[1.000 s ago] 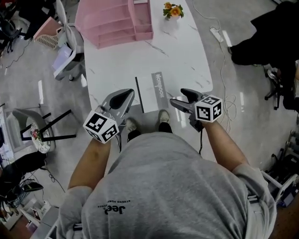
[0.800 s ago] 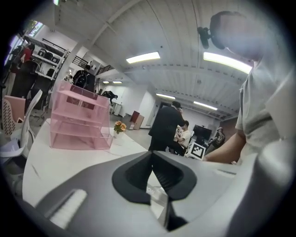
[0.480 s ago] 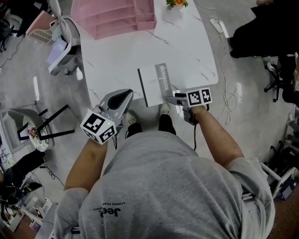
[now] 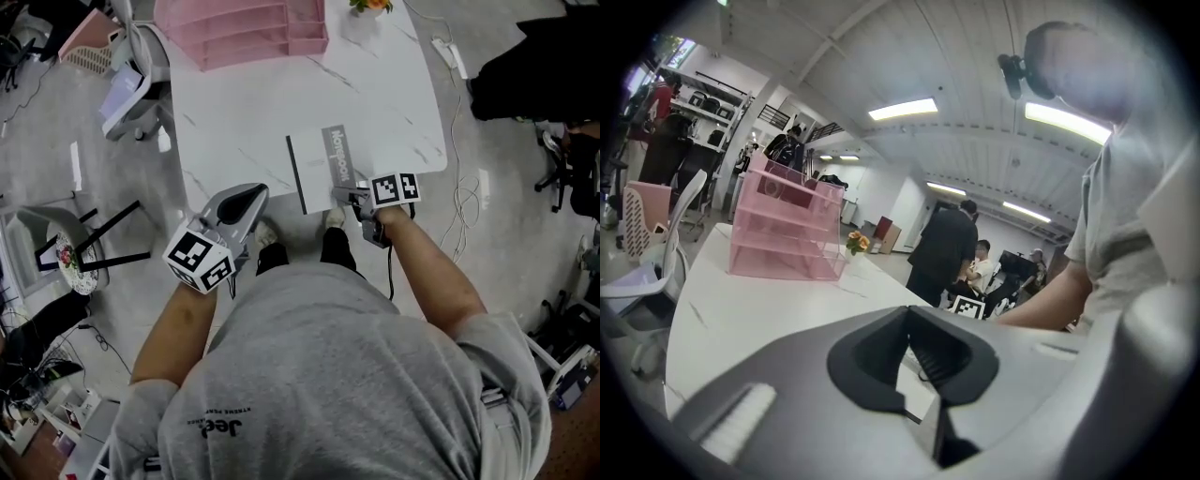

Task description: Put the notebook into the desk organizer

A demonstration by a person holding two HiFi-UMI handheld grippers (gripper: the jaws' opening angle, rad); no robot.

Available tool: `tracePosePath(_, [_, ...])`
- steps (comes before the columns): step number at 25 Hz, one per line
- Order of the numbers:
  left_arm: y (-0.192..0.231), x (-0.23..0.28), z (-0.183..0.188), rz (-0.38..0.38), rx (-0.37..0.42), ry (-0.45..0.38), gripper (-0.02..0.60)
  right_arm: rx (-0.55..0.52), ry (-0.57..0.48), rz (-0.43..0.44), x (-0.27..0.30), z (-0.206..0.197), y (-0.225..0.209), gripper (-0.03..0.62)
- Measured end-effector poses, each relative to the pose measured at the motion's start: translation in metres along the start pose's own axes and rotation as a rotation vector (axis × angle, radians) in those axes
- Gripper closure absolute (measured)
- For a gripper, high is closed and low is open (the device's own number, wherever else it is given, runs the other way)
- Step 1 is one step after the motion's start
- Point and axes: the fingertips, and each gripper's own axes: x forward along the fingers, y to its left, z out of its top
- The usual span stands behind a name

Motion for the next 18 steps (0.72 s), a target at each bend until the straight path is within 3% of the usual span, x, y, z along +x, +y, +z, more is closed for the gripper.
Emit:
tracePosePath(2, [-0.002,0.001,0.003,0.001,-0.001,-0.007,0.522,-0.024,0.023,0.043,-0.010,-0.005,0.018,0.583])
tracePosePath(6, [-0.008,0.005,0.018,0.001,0.014,-0.034,0.522,-0.080,-0.017,0.123,-0.043,0.003,0.053,0.585])
tracePosePath(12, [-0.020,0.026,0.060,0.022,0.053,-0.096,0.522,-0.171,-0.146,0.207,-0.105,0.066,0.103,0.585])
tracePosePath(18, [-0.031,0.048,0.111,0.084,0.106,-0.180,0.522,-0.298,-0.175,0.268,-0.148,0.124,0.152,0.585])
